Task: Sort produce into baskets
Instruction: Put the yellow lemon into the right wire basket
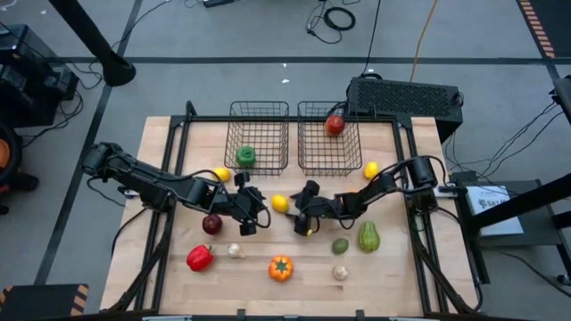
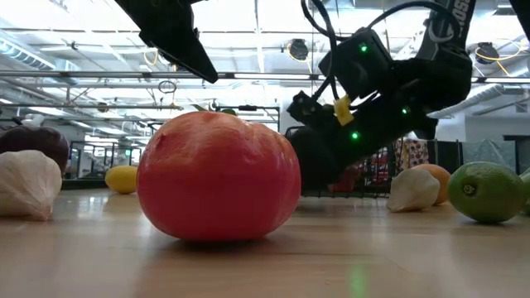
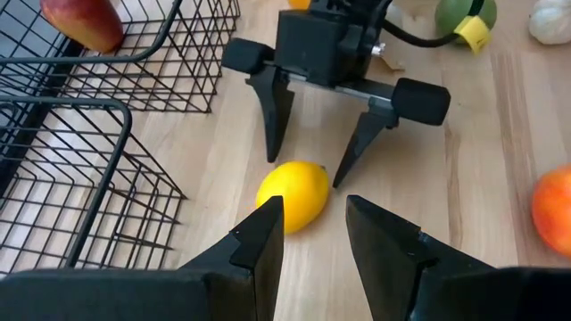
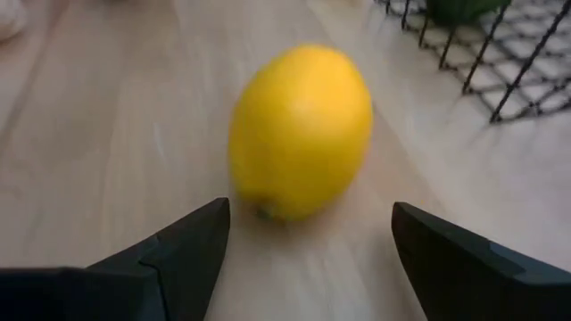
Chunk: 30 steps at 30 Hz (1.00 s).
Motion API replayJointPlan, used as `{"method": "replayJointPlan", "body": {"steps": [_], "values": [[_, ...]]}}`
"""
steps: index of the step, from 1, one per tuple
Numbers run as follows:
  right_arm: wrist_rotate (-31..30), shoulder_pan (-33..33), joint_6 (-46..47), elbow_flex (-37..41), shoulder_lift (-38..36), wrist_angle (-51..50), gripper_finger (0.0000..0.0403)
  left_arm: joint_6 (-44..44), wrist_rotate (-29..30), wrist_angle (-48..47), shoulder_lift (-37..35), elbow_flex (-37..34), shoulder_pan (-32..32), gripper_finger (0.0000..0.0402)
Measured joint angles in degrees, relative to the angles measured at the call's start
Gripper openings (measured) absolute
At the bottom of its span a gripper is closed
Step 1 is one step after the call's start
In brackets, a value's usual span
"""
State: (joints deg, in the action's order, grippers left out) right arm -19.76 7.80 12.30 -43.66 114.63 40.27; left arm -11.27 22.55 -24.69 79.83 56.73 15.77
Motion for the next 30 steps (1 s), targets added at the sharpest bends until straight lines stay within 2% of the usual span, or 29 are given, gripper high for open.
{"method": "replayJointPlan", "body": {"steps": [7,11,14,17,20,25,30], "values": [[0.65,-0.33,-0.97,-0.02,-0.04,5.46,0.0304,0.02,0.02,0.15,0.00,0.00,0.00,0.0132],[0.48,-0.33,0.71,-1.22,-0.04,4.81,0.0304,0.02,0.02,0.22,0.00,0.00,0.01,0.0132],[-0.42,-0.33,2.18,-3.47,-0.04,2.88,0.0308,0.05,0.02,0.26,0.00,0.00,0.00,0.0132],[-4.51,-0.33,2.83,-6.23,-0.07,-2.88,0.0312,0.07,0.04,0.26,0.00,0.00,0.00,0.0132],[-5.27,-0.49,3.17,-8.59,-0.07,-8.71,0.0313,0.07,0.04,0.23,0.00,0.00,0.00,0.0132],[-3.97,-0.91,0.98,-9.40,-0.07,-10.86,0.0310,0.13,0.04,0.20,0.00,0.00,0.00,0.0132],[-0.55,-1.85,0.03,-9.40,0.60,-9.18,0.0281,0.13,0.04,0.19,0.00,0.00,0.00,0.0132]]}}
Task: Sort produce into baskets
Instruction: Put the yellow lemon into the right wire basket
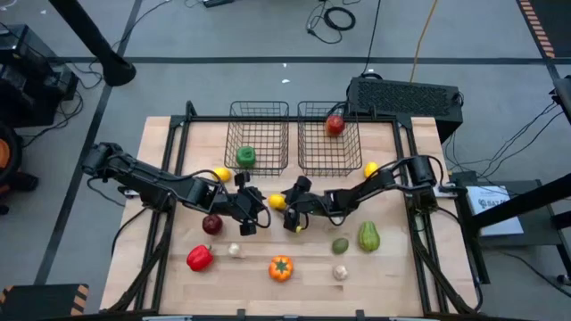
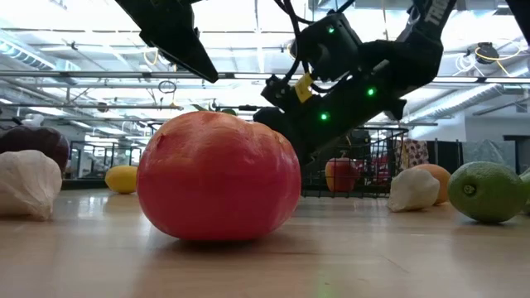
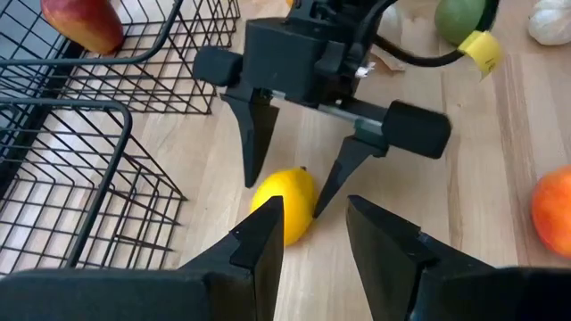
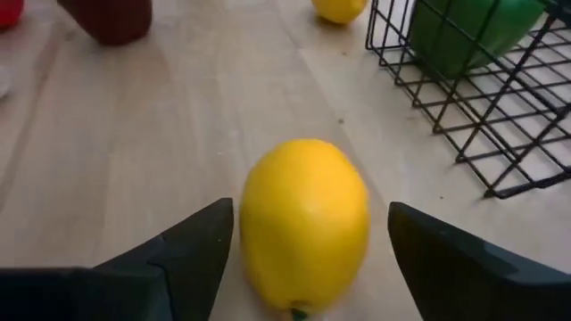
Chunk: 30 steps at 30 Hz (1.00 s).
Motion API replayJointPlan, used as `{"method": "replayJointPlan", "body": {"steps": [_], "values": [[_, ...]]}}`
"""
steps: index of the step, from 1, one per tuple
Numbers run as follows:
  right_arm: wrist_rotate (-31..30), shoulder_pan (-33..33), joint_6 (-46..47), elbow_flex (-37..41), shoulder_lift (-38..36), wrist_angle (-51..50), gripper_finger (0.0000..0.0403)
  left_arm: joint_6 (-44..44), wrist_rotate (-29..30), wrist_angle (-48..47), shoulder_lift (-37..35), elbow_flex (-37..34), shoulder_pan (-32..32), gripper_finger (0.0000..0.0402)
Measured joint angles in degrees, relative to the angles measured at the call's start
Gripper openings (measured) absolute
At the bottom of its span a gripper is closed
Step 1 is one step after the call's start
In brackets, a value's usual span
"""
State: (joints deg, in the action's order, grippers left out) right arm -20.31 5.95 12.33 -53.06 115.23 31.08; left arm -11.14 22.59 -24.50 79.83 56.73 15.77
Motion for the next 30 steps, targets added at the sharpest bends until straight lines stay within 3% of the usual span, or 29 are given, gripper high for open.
{"method": "replayJointPlan", "body": {"steps": [8,16,25,30], "values": [[2.22,-1.11,0.44,-0.12,3.26,3.80,0.0234,-0.15,0.02,0.01,-0.02,-0.01,0.00,0.0132],[4.40,-0.69,-2.50,0.01,1.28,1.56,0.0223,-0.09,0.02,-0.25,-0.02,-0.02,0.00,0.0132],[22.15,-0.43,-5.94,0.07,-14.24,-8.21,0.0226,-0.13,0.25,-0.03,-0.02,-0.02,0.00,0.0132],[20.15,0.15,-21.40,-0.02,-22.58,-14.41,0.0226,-0.34,1.64,1.09,-0.02,-0.02,-0.04,0.0132]]}}
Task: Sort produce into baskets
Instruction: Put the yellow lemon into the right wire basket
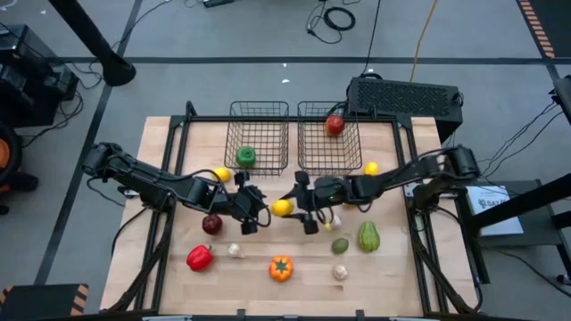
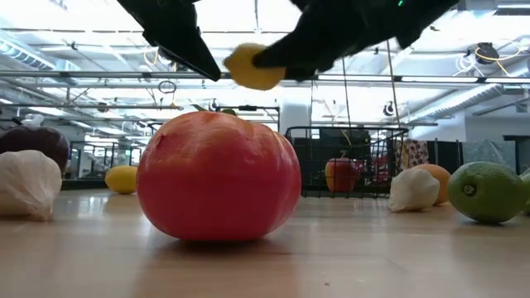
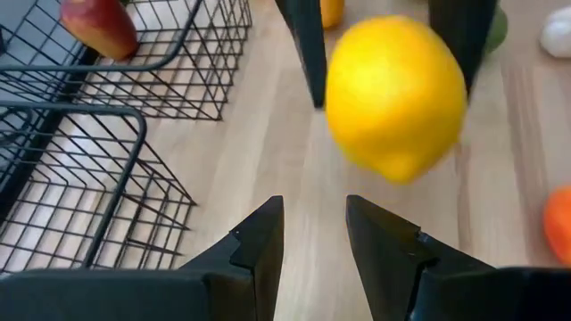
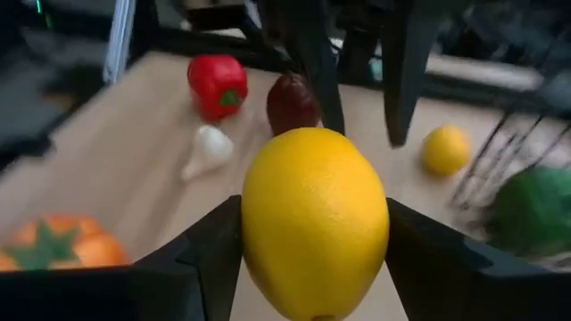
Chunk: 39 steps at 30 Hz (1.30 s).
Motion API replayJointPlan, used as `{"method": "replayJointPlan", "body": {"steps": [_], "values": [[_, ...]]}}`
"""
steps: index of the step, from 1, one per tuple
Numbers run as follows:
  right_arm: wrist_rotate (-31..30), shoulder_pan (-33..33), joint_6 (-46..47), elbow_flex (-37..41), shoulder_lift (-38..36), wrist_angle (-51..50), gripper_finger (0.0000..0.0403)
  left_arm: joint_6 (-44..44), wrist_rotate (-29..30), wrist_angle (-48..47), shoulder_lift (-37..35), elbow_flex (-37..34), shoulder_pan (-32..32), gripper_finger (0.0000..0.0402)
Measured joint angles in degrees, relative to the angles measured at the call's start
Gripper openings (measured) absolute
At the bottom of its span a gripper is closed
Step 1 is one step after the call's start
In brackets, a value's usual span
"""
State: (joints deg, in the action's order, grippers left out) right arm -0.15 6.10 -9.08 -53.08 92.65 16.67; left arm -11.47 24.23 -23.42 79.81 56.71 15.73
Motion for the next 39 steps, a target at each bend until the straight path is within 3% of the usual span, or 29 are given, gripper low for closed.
{"method": "replayJointPlan", "body": {"steps": [5,10,14,18,23,29,37,39], "values": [[-8.39,1.97,-10.48,0.03,-4.27,-11.19,0.0226,-0.10,0.08,0.61,0.00,0.00,0.00,0.0132],[-22.43,5.92,-16.55,0.05,-5.38,-21.05,0.0226,-0.10,0.07,0.52,0.00,0.00,0.00,0.0132],[-36.93,9.06,-21.09,0.07,-5.29,-21.06,0.0226,-0.12,0.08,0.50,0.00,0.00,0.00,0.0132],[-43.13,10.64,-20.46,0.07,-5.19,-19.92,0.0226,-0.04,0.08,0.39,0.00,0.00,0.00,0.0132],[-44.82,10.67,-15.06,0.07,-5.89,-16.51,0.0226,0.14,0.08,0.32,0.00,0.00,0.00,0.0132],[-44.69,10.67,-9.42,0.07,-12.38,-14.69,0.0226,0.27,0.08,0.13,0.00,0.00,0.00,0.0132],[-35.42,10.02,5.15,0.02,-19.73,-15.88,0.0226,0.27,0.08,0.15,0.00,0.00,0.00,0.0132],[-35.62,9.93,7.46,0.02,-20.64,-16.91,0.0226,0.23,0.08,0.15,0.00,0.00,0.00,0.0132]]}}
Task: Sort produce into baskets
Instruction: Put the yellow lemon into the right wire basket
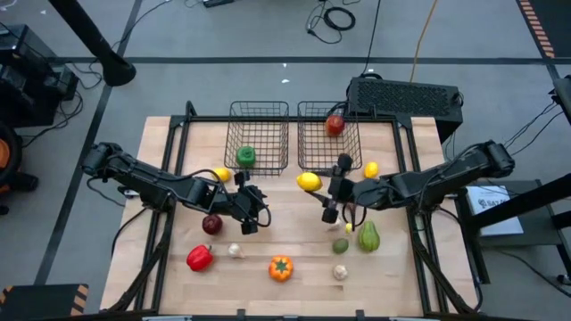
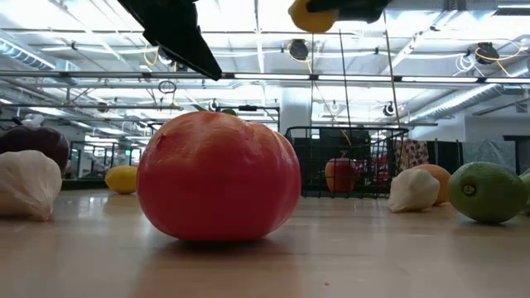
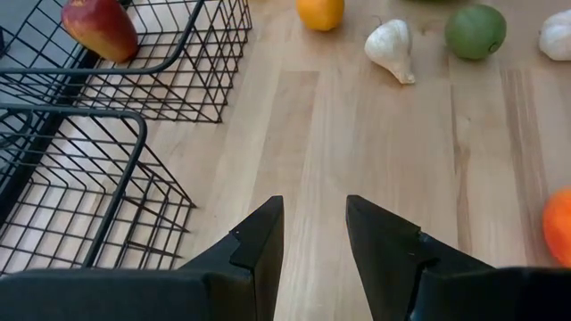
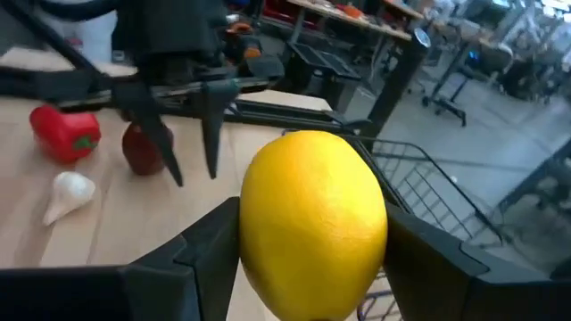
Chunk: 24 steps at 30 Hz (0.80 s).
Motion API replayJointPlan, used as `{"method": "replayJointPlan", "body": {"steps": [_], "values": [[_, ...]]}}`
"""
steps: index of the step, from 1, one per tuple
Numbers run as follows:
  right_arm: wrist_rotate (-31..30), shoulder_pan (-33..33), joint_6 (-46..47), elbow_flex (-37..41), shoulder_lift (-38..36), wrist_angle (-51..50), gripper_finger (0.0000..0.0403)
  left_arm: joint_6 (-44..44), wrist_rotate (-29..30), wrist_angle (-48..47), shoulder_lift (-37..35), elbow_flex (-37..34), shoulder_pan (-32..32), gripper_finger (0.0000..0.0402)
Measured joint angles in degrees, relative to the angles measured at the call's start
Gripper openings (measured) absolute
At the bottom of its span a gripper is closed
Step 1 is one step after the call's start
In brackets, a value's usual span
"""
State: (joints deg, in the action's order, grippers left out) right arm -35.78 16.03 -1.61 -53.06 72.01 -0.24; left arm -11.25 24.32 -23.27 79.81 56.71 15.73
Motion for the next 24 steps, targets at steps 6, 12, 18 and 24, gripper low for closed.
{"method": "replayJointPlan", "body": {"steps": [6,12,18,24], "values": [[-8.78,-1.52,-5.37,0.00,-0.74,-1.50,0.0226,-0.30,0.00,0.57,0.00,0.00,0.00,0.0132],[-22.75,-12.25,-23.68,0.14,2.09,-1.44,0.0226,-0.01,0.00,0.63,0.00,0.00,0.00,0.0132],[-3.94,-29.77,-19.50,3.06,6.54,-1.62,0.0226,0.04,0.00,0.58,0.00,0.00,0.00,0.0132],[8.65,-40.78,-11.92,3.26,11.90,-0.86,0.0226,0.21,0.00,0.48,0.00,0.00,0.00,0.0132]]}}
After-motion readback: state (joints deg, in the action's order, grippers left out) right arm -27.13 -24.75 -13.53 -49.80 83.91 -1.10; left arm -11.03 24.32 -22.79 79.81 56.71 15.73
